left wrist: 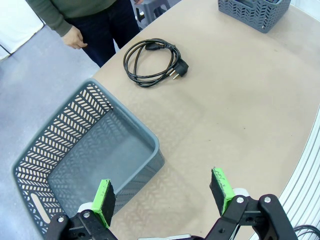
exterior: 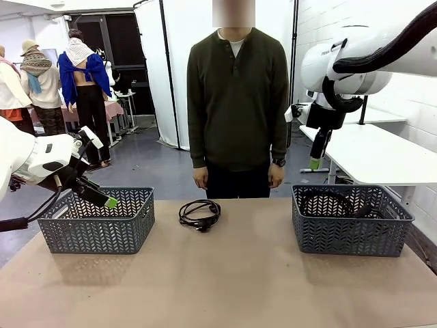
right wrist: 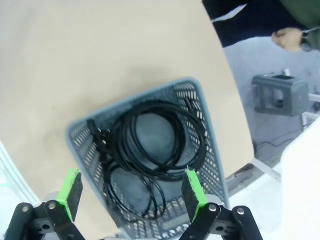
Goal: Organize the cables according to human instructions.
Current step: Pick up a bundle of cables and place it in the basket indicated by the human.
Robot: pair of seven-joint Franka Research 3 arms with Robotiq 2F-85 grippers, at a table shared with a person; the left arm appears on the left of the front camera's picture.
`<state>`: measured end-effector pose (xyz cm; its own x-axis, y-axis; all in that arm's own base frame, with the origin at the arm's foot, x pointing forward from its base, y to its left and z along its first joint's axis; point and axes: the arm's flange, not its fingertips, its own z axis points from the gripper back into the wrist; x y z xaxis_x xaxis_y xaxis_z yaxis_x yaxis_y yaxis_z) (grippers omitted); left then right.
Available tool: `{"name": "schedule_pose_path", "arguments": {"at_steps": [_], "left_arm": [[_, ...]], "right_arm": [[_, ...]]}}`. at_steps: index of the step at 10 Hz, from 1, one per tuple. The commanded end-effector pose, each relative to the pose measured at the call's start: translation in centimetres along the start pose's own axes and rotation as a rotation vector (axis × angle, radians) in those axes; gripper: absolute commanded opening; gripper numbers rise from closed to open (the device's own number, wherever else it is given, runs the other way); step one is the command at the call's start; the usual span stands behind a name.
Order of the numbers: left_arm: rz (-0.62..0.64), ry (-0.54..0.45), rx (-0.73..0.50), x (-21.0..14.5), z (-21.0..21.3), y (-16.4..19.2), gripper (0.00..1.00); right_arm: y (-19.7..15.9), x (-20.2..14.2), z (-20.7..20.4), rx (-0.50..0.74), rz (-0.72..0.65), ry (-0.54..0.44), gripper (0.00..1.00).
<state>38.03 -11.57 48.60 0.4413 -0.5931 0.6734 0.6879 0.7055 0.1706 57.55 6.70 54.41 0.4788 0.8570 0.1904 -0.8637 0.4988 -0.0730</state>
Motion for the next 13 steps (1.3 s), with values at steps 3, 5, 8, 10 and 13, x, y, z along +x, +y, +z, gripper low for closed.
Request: {"name": "schedule_pose_path", "arguments": {"at_steps": [3,5,8,10,13], "left_arm": [[0.018,-0.003,0.0,0.0,-0.1,0.1,1.0],[0.018,-0.003,0.0,0.0,-0.1,0.1,1.0],[0.018,-0.003,0.0,0.0,-0.1,0.1,1.0],[0.018,-0.003,0.0,0.0,-0.1,0.1,1.0],[0.018,-0.003,0.0,0.0,-0.1,0.1,1.0]], "right_arm": [[6.4,-0.2,-2.8,-0.022,0.002,-0.176,1.0],[9.0,0.0,-3.4,-0.003,0.036,-0.202,1.0],[12.3,0.6,-4.7,0.037,0.104,-0.209,1.0],[12.9,0.7,-5.0,0.061,0.124,-0.21,1.0],[12.9,1.7,-4.7,0.043,0.099,-0.162,1.0]]}}
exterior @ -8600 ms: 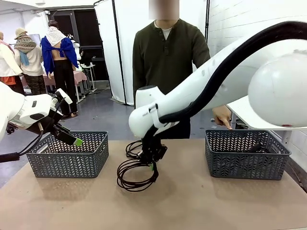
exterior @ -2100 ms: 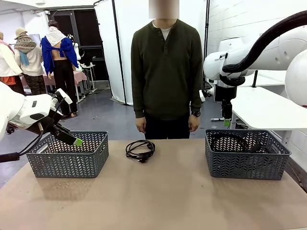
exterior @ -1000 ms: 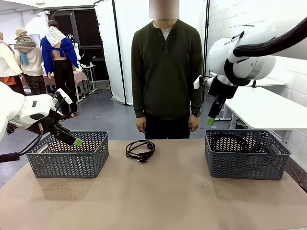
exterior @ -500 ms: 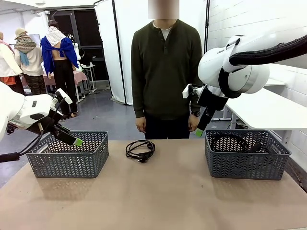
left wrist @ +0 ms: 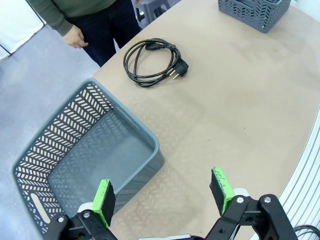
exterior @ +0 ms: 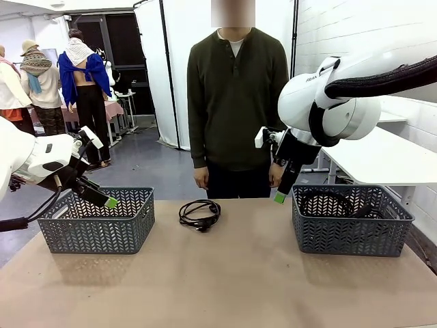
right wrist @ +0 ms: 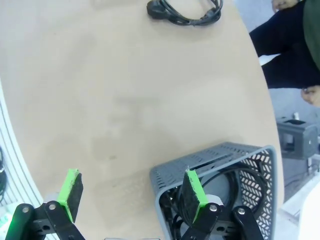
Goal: Organize the cables according to human instructions.
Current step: Pick up a bundle of cables and place it in the basket indicated by the human.
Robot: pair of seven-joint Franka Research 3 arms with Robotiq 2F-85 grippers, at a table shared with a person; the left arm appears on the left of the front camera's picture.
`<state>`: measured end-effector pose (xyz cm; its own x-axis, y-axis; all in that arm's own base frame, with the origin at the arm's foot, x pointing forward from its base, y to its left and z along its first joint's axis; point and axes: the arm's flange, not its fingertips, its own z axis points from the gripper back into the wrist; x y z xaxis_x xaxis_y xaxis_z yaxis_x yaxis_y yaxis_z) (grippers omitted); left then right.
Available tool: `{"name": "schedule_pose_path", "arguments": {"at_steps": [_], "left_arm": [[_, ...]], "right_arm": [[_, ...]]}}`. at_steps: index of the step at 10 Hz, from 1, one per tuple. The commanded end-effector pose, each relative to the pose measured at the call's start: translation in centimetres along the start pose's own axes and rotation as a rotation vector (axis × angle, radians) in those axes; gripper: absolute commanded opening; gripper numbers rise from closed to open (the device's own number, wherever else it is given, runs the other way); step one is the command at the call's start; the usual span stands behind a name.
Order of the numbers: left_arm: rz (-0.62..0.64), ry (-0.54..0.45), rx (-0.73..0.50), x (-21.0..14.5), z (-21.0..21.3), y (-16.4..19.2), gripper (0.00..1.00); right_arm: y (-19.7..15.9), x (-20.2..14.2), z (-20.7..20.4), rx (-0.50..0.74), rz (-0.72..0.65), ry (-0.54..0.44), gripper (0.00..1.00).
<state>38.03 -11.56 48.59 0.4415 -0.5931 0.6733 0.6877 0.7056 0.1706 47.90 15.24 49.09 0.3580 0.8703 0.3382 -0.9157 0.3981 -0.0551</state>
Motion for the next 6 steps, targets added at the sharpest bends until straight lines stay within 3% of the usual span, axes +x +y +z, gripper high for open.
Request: {"name": "schedule_pose_path", "arguments": {"at_steps": [1,6], "left_arm": [[0.018,-0.004,0.0,-0.05,-0.06,0.11,1.0],[0.018,-0.004,0.0,-0.05,-0.06,0.11,1.0]], "right_arm": [[-0.05,0.08,0.09,-0.005,-0.006,-0.001,1.0],[-0.05,0.08,0.09,-0.005,-0.006,-0.001,1.0]]}}
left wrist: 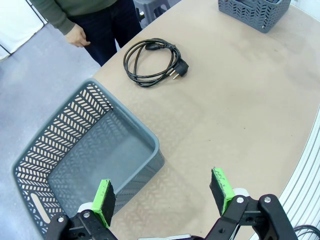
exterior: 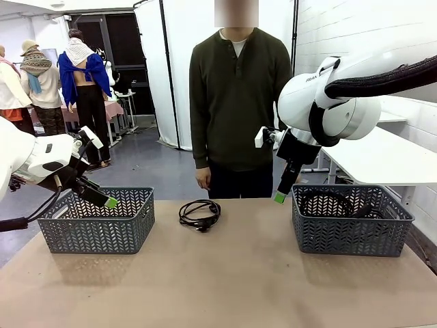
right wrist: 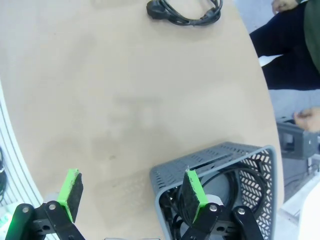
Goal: Organize the cables according to human instructions.
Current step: Pick up a bundle of cables and place it in the basket indicated by the human.
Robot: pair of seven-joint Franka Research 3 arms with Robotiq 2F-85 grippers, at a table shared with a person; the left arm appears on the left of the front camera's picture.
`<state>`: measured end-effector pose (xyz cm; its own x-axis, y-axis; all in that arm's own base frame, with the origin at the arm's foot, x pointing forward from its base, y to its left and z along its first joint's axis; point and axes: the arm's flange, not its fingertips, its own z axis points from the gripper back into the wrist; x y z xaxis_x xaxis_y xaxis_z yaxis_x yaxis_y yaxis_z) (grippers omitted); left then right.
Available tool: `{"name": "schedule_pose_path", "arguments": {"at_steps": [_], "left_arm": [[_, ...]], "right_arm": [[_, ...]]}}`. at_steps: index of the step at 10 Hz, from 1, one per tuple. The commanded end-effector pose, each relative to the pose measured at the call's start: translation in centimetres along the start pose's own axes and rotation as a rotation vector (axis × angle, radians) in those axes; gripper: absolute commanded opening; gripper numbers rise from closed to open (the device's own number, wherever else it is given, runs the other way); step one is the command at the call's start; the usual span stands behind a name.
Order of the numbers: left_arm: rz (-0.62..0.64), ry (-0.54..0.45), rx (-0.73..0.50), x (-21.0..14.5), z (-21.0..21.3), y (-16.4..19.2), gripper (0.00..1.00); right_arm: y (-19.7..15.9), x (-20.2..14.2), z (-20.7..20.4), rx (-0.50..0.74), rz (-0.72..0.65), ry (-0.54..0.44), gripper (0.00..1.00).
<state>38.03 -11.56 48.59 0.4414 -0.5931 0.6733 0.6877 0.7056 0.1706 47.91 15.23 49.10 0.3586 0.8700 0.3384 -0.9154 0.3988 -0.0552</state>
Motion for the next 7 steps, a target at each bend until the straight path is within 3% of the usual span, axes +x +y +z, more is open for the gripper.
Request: {"name": "schedule_pose_path", "arguments": {"at_steps": [1,7], "left_arm": [[0.018,-0.004,0.0,-0.05,-0.06,0.11,1.0],[0.018,-0.004,0.0,-0.05,-0.06,0.11,1.0]], "right_arm": [[-0.04,0.08,0.08,-0.004,-0.005,-0.001,1.0],[-0.04,0.08,0.08,-0.004,-0.005,-0.001,1.0]]}}
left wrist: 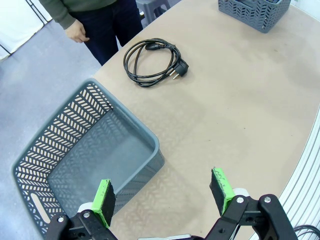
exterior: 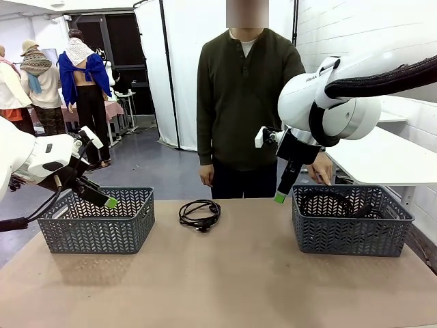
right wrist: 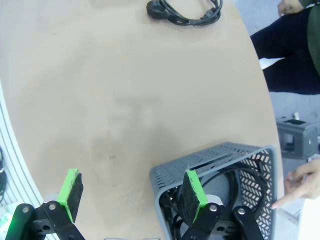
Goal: Organize the cables according to human instructions.
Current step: Pick up a bundle of cables and place it in the basket indicated by the human.
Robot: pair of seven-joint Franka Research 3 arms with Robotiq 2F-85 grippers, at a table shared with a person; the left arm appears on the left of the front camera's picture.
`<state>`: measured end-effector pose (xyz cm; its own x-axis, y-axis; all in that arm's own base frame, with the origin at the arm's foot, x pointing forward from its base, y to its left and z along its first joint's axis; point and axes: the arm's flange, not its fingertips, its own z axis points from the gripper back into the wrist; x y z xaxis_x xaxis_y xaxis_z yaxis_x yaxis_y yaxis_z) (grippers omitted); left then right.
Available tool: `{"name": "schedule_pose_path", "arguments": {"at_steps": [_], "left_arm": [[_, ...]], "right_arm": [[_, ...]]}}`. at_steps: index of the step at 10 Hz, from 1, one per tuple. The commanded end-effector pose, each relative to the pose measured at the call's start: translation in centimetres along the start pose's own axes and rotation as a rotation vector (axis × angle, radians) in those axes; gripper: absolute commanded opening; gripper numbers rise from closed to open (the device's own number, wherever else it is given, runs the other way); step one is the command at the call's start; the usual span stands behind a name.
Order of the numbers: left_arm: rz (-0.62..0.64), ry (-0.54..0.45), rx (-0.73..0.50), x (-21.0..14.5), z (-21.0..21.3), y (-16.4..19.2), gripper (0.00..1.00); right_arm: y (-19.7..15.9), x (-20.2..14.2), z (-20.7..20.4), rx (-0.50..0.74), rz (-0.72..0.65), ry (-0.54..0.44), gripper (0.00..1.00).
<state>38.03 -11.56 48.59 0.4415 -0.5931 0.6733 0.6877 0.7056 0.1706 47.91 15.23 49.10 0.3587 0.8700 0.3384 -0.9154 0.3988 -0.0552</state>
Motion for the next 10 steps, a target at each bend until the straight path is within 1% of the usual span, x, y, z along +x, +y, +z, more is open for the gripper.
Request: {"name": "schedule_pose_path", "arguments": {"at_steps": [1,10], "left_arm": [[0.018,-0.004,0.0,-0.05,-0.06,0.11,1.0],[0.018,-0.004,0.0,-0.05,-0.06,0.11,1.0]], "right_arm": [[-0.04,0.08,0.08,-0.004,-0.005,-0.001,1.0],[-0.04,0.08,0.08,-0.004,-0.005,-0.001,1.0]]}}
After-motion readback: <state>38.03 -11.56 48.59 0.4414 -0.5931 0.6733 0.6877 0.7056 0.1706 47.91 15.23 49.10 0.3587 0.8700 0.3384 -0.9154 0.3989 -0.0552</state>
